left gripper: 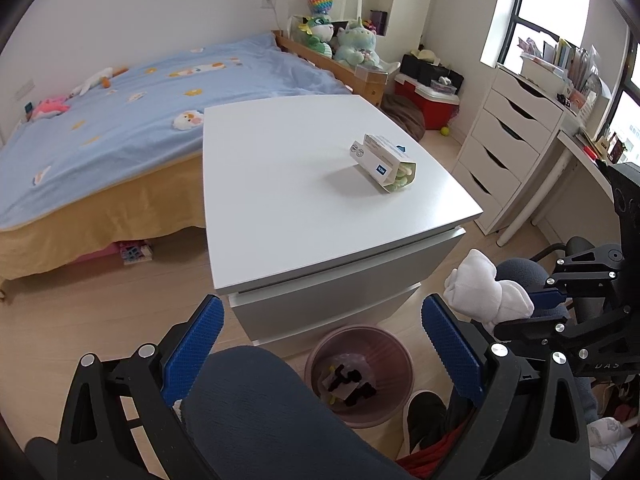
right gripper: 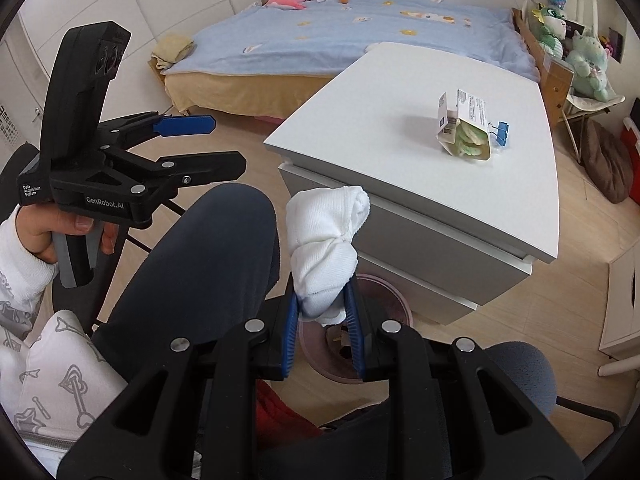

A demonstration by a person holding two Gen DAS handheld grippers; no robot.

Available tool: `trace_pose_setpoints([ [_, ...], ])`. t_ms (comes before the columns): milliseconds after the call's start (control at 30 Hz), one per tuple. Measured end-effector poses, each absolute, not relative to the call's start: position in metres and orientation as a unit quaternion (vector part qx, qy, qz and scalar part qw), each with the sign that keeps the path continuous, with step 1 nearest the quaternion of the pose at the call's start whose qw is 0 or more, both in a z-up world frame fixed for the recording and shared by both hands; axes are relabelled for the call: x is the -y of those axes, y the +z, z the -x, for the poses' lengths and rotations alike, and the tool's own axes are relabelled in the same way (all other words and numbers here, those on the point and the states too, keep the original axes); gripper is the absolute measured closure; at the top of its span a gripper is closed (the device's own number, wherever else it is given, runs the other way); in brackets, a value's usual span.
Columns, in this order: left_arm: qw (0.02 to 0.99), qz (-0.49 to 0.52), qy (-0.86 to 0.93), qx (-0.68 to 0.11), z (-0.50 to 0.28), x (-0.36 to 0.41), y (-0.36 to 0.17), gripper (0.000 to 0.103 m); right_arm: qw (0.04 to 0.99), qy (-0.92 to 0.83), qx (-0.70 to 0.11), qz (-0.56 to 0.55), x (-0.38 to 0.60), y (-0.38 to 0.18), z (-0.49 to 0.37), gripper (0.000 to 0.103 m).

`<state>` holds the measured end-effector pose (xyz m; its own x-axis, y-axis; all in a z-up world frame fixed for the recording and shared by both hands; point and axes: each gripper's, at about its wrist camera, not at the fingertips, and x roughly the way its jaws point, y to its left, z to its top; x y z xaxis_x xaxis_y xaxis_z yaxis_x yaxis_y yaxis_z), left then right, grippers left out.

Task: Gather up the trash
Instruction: 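Open the right tool over the wastebasket to drop the white cloth, then move the right tool to the table and grasp the white socks box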

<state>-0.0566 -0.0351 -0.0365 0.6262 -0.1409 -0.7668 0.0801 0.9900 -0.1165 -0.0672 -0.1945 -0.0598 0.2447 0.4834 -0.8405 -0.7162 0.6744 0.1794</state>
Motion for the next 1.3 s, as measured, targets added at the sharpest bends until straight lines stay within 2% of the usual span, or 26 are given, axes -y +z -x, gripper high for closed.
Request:
trace_pose_setpoints([
  [133,0.901,0.036,-0.061,-0.428,0.057,0.034,-0.036,0.008,0.775,0.39,-0.482,0.122,0.193,-0.061,0.066,0.074],
  [167,0.901,0.036,-0.062,-0.428,0.057,0.035,-0.037,0.008,0.773,0.391,-0.484,0.122,0.193,-0.062,0.065,0.062],
  [200,0.901,0.035,-0.061,-0.428,0.056,0.034,-0.036,0.008,0.774,0.389,-0.484,0.12,0.194,-0.063,0.065,0.054],
  [233,0.901,0.035,-0.061,-0.428,0.057,0.035,-0.037,0.008,0.776,0.388,-0.484,0.118,0.195,-0.063,0.064,0.039],
  [267,0.901,0.036,-0.062,-0.428,0.057,0.035,-0.037,0.008,0.778,0.386,-0.483,0.115,0.196,-0.063,0.064,0.03],
  [300,0.901,0.036,-0.062,-0.428,0.057,0.034,-0.037,0.008,0.779,0.386,-0.482,0.113,0.197,-0.063,0.063,0.027],
  [367,0.901,0.035,-0.061,-0.428,0.057,0.034,-0.036,0.008,0.783,0.38,-0.48,0.11,0.198,-0.062,0.062,0.013],
  [433,0.901,0.036,-0.061,-0.429,0.056,0.034,-0.036,0.008,0.788,0.376,-0.476,0.102,0.201,-0.06,0.062,0.009],
  [633,0.899,0.036,-0.063,-0.432,0.054,0.034,-0.036,0.008,0.799,0.355,-0.477,0.092,0.206,-0.057,0.056,0.006],
  [1300,0.897,0.036,-0.07,-0.435,0.048,0.042,-0.04,0.008,0.816,0.309,-0.485,0.059,0.217,-0.035,0.015,0.006],
])
